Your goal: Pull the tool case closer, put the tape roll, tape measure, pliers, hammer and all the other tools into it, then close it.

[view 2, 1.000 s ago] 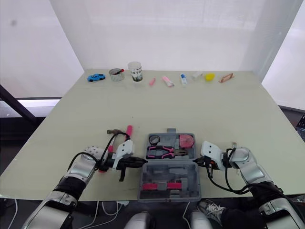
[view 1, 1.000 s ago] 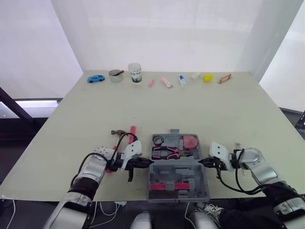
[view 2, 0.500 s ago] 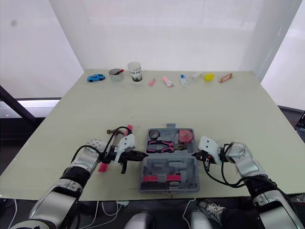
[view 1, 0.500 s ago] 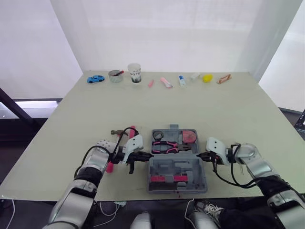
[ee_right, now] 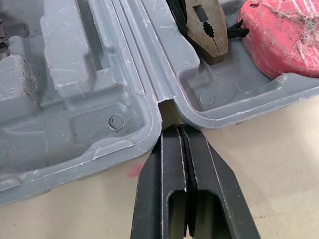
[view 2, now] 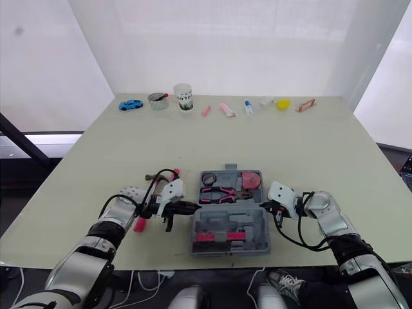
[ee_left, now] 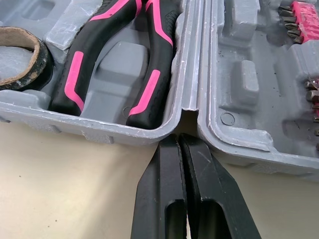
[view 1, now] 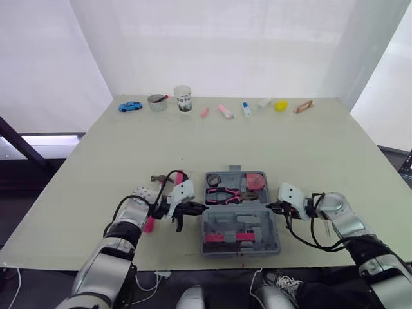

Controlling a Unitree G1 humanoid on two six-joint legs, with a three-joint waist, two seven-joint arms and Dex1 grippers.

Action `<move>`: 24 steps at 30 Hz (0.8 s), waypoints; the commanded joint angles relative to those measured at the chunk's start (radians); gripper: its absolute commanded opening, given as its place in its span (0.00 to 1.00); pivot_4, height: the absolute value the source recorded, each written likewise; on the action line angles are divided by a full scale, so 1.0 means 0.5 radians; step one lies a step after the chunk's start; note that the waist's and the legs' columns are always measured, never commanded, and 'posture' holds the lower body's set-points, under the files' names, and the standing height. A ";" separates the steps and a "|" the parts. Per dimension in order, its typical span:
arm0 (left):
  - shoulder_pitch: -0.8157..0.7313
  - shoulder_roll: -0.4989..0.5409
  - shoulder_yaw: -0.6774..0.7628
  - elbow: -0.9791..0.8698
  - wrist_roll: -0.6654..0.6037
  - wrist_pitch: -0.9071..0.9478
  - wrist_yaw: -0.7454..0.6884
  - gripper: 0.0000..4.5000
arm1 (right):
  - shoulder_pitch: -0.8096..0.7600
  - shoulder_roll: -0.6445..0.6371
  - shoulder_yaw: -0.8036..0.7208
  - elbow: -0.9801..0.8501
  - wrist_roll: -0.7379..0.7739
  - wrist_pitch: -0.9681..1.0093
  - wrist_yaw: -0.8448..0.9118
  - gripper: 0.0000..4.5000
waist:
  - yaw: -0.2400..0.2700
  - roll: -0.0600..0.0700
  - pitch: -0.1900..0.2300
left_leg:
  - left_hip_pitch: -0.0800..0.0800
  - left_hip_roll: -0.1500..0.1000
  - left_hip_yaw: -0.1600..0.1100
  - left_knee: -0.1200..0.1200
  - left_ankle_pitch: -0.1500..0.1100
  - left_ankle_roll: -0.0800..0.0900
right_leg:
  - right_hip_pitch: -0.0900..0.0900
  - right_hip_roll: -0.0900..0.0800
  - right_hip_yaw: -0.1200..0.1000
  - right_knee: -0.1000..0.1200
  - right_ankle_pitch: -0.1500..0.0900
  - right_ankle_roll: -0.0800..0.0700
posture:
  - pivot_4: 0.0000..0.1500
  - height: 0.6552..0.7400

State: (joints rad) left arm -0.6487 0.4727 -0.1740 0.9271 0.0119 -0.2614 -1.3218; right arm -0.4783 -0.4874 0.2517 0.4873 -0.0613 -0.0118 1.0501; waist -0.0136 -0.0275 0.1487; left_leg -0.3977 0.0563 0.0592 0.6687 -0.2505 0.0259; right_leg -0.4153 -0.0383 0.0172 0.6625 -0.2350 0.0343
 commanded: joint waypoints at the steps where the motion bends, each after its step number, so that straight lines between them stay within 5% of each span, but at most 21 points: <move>1: -0.052 -0.069 -0.018 0.017 0.015 -0.042 0.058 0.03 | -0.039 0.069 0.031 -0.045 0.020 -0.051 0.000 0.00 | 0.000 0.000 0.000 | 0.000 0.000 0.000 0.000 0.000 0.000 | 0.000 0.000 0.000 0.000 0.000 0.000 | 1.00 1.00; 24: -0.021 -0.058 -0.010 0.038 0.028 -0.071 0.034 0.03 | -0.028 0.065 0.052 -0.021 0.014 -0.031 0.053 0.00 | -0.001 0.000 0.000 | 0.000 0.000 0.000 0.000 0.000 0.000 | 0.000 0.000 0.000 0.000 0.000 0.000 | 1.00 1.00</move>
State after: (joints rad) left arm -0.6582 0.4695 -0.1663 0.9502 0.0194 -0.2813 -1.3136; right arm -0.4865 -0.4811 0.2542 0.5084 -0.0615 -0.0246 1.0630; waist -0.0141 -0.0275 0.1487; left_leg -0.3978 0.0564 0.0590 0.6686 -0.2505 0.0259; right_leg -0.4153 -0.0383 0.0170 0.6624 -0.2351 0.0342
